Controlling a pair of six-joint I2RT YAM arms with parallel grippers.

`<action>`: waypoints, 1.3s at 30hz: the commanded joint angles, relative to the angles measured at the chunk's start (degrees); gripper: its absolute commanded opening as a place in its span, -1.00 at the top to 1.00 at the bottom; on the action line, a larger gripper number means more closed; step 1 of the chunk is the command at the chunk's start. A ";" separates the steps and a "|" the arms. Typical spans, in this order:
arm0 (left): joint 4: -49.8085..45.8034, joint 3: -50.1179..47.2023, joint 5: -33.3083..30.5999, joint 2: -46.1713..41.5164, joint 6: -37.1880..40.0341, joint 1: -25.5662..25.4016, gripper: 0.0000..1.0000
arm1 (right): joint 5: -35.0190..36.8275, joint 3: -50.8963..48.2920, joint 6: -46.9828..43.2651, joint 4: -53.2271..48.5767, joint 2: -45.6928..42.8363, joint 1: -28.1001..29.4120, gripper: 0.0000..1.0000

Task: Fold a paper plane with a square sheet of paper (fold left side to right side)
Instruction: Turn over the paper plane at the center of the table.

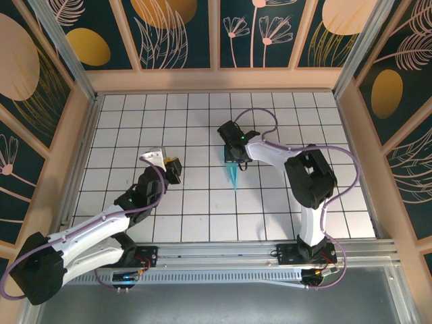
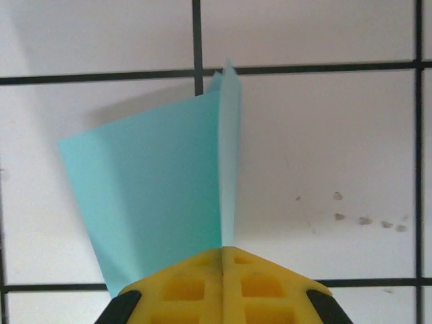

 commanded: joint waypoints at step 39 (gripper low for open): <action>-8.88 2.78 -5.54 -11.44 -2.85 0.28 -0.15 | -41.26 -24.21 9.09 53.28 -0.14 -10.76 1.00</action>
